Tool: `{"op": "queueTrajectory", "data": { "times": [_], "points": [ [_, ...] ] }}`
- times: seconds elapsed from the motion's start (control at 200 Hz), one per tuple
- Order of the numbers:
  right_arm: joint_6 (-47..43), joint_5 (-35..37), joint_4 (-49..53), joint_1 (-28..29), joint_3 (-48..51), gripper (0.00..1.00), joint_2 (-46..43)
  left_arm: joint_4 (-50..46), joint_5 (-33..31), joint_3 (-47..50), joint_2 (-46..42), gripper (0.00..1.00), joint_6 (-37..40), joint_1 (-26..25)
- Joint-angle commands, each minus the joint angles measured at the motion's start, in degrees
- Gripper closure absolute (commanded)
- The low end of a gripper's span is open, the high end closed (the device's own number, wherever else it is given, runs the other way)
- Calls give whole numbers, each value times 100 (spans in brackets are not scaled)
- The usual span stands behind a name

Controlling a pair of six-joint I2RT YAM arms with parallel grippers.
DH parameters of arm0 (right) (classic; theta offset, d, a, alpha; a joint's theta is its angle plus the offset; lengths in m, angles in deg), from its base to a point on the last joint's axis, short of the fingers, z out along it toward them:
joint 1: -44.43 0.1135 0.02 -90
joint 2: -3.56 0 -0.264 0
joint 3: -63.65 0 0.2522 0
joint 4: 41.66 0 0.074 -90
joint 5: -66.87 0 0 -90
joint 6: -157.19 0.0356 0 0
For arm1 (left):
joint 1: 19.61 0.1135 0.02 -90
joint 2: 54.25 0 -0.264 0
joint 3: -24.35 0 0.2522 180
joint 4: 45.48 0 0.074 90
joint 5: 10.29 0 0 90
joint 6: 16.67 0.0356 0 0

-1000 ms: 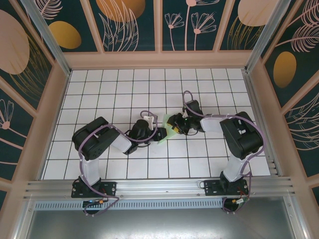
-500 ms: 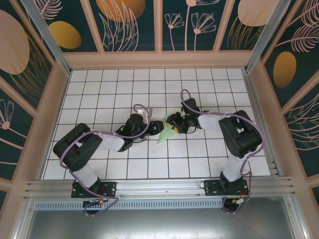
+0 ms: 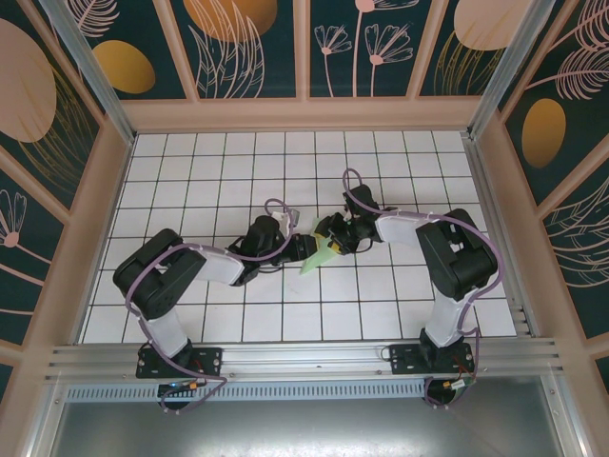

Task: Fold a paper plane with a square sheet of paper (pick it up from the middle)
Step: Fourth fold the wing at the center of the table.

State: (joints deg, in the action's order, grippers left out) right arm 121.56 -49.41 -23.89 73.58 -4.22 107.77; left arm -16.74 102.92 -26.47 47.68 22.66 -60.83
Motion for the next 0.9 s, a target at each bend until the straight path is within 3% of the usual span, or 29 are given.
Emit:
{"op": "queueTrajectory", "data": {
  "times": [0.0, 0.56, 0.896],
  "points": [
    [3, 743, 777, 47, 279, 45, 634, -242, 108, -201, 159, 78, 121, -29],
    [-90, 919, 1004, 64, 254, 46, 707, -866, -457, -324, 336, 81, 225, -27],
    [-93, 1108, 1285, 91, 151, 55, 954, -949, -473, -357, 390, 82, 266, -14]
  ]
}}
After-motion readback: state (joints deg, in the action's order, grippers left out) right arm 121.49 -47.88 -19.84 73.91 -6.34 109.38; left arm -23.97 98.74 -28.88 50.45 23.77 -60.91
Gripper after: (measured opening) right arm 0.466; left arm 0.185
